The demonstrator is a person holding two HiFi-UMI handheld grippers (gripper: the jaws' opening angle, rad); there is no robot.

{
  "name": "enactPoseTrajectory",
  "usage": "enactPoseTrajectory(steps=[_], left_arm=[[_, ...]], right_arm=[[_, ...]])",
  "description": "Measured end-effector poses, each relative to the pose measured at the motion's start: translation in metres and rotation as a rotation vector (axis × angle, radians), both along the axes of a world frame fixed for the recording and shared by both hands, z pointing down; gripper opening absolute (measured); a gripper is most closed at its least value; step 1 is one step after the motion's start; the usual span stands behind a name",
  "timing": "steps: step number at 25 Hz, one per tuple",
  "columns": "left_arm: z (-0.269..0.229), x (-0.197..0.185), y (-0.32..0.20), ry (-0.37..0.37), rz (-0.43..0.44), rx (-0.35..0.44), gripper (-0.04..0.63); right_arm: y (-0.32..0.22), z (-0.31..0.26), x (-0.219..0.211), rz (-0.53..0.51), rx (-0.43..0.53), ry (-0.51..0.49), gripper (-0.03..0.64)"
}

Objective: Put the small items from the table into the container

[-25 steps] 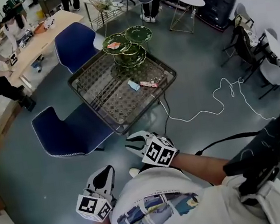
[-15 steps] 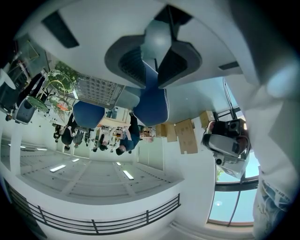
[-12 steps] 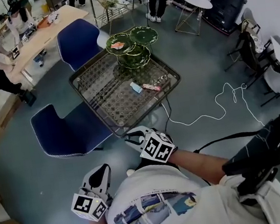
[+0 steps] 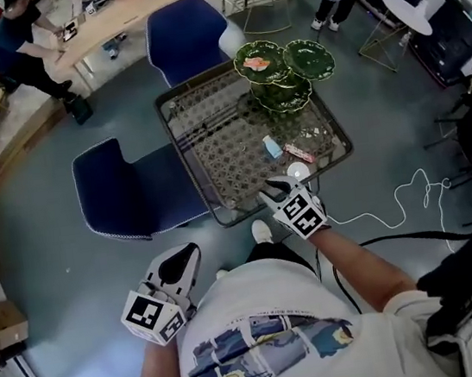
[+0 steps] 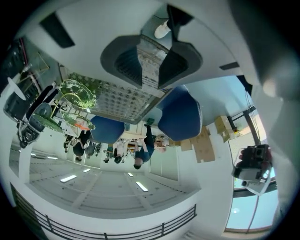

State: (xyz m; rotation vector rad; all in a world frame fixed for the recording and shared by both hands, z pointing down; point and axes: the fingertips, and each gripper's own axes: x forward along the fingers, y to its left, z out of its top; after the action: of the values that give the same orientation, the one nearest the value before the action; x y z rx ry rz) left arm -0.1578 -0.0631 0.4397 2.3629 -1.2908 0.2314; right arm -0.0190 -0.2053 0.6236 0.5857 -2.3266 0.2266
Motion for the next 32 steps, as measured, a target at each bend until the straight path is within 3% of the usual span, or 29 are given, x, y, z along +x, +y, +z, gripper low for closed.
enactPoseTrajectory(steps=[11, 19, 25, 32], left_arm=[[0.005, 0.031, -0.064, -0.062, -0.088, -0.081, 0.014], [0.009, 0.049, -0.089, -0.095, -0.146, -0.127, 0.014], [0.007, 0.062, -0.112, -0.096, -0.135, -0.123, 0.014], [0.002, 0.088, -0.146, -0.079, -0.052, -0.095, 0.014]], right_arm=[[-0.154, 0.133, 0.058, 0.104, -0.064, 0.205, 0.179], [-0.189, 0.196, 0.058, 0.084, -0.157, 0.271, 0.179], [-0.193, 0.180, 0.056, 0.038, -0.128, 0.238, 0.178], [-0.196, 0.095, 0.053, -0.008, -0.079, 0.093, 0.176]])
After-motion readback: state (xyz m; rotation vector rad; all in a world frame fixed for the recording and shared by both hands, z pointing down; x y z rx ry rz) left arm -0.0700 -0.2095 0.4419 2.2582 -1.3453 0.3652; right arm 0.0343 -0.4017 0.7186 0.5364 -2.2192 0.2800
